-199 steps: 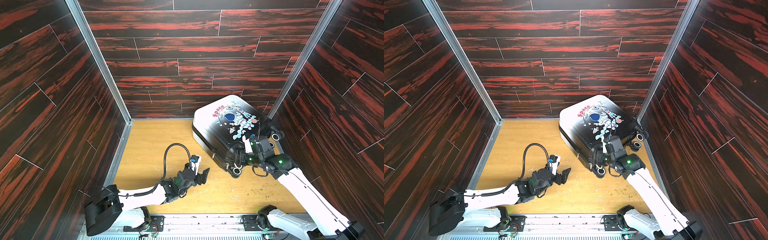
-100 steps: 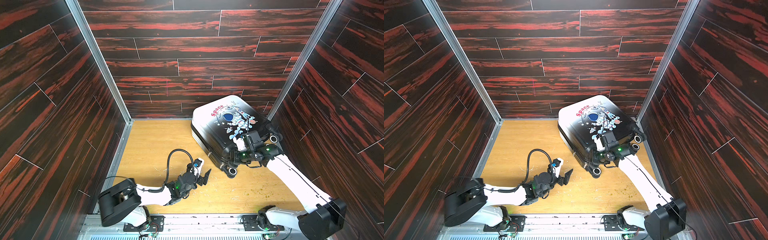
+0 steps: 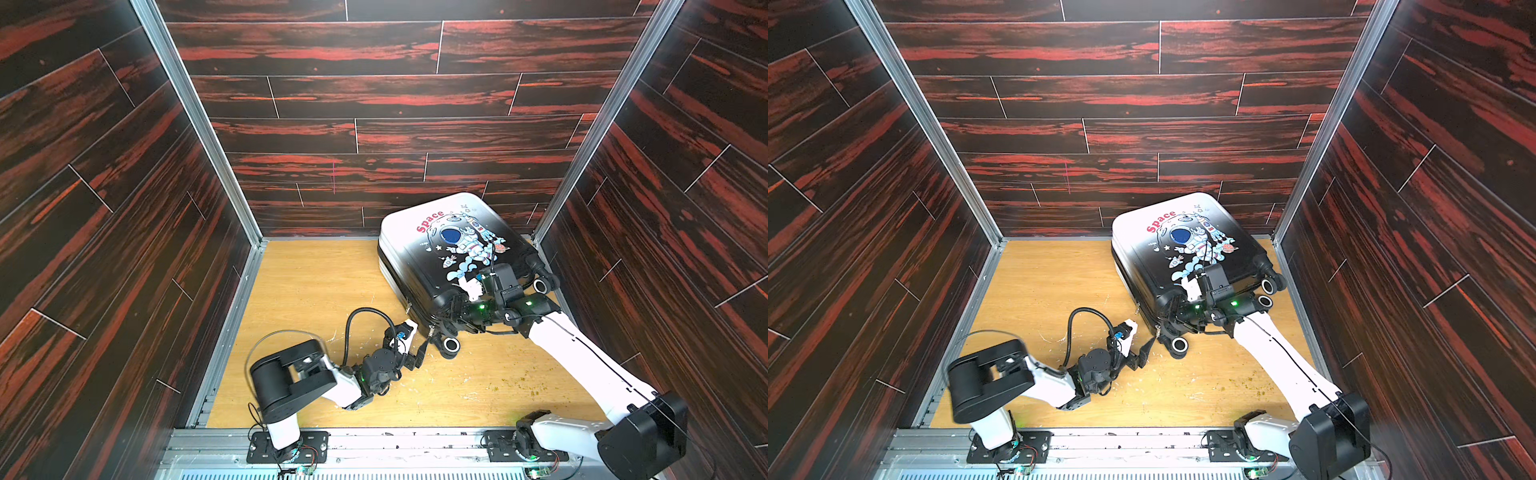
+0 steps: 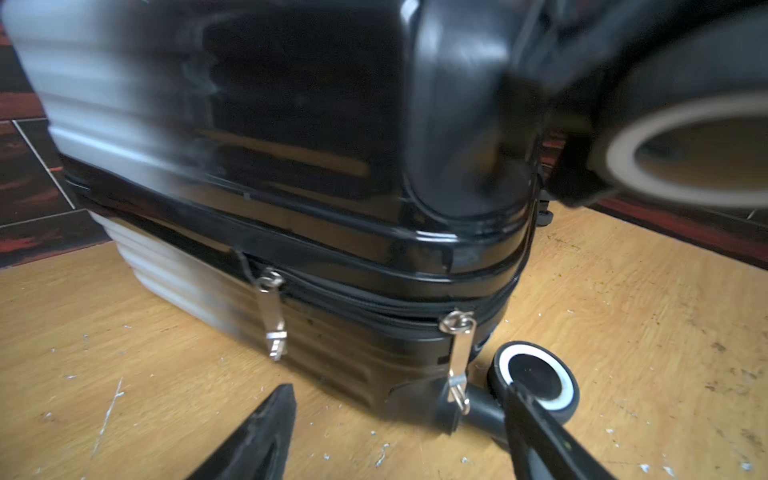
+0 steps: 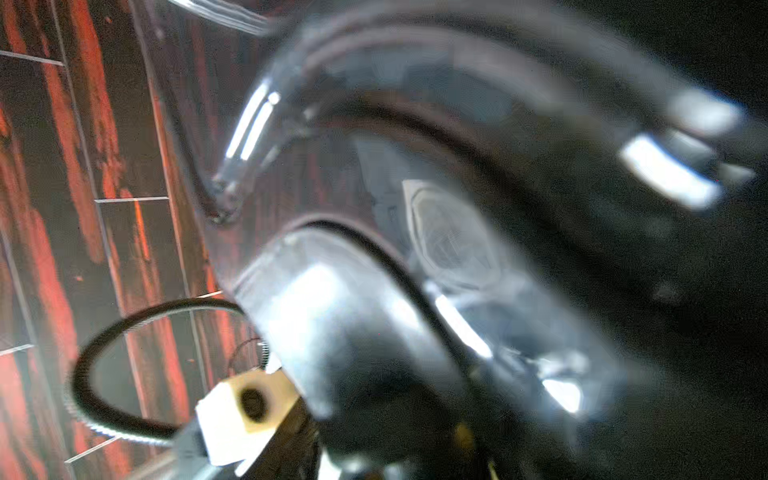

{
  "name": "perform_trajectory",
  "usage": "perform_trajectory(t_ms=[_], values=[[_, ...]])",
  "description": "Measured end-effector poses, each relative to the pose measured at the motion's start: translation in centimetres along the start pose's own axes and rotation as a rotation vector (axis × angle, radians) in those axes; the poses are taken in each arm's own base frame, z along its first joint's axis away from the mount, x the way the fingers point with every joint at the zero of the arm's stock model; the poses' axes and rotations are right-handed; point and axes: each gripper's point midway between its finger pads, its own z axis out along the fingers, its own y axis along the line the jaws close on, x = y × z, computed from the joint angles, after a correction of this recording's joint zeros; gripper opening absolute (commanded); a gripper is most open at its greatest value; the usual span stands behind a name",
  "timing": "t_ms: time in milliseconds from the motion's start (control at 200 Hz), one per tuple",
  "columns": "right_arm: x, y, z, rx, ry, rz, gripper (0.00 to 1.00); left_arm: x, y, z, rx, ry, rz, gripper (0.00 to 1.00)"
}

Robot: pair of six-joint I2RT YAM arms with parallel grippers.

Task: Open the suitcase zippers
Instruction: Adjust the suitcase at the center of the board, then unzip the zipper on the suitcase.

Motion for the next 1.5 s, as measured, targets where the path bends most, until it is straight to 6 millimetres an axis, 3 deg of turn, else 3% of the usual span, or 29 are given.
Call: perform_trajectory(t_ms=[230, 486, 747, 872, 982, 1072, 1353, 1503], values=[[0.5, 1.5, 1.1, -0.018, -0.018, 0.039, 0.2, 0.3, -0.6, 0.3, -0.043, -0.015, 0.043, 0.8], [1.3, 3.2, 2.7, -0.039, -0.029, 0.063, 0.2, -0.7, 1.4, 1.2, -0.225, -0.06, 0.051, 0.53], [0.9, 3.6, 2.9, -0.044, -0.051, 0.081, 0.2, -0.6, 1.8, 1.1, -0.286, -0.092, 0.017, 0.44], [0.8, 3.7, 3.0, -0.045, -0.059, 0.086, 0.2, -0.6, 1.9, 1.1, -0.291, -0.099, 0.01, 0.46], [0.8, 3.7, 3.1, -0.043, -0.062, 0.09, 0.2, -0.4, 2.3, 0.9, -0.298, -0.095, 0.018, 0.62], [0.8, 3.7, 3.1, -0.042, -0.063, 0.09, 0.2, -0.2, 2.7, 0.7, -0.305, -0.094, 0.012, 0.67], [0.8, 3.7, 3.1, -0.041, -0.063, 0.09, 0.2, 3.0, 4.1, 0.3, -0.325, 0.012, 0.087, 0.58], [1.0, 3.8, 3.2, -0.041, -0.059, 0.088, 0.2, 3.7, 5.0, 0.3, -0.351, 0.038, 0.104, 0.58]])
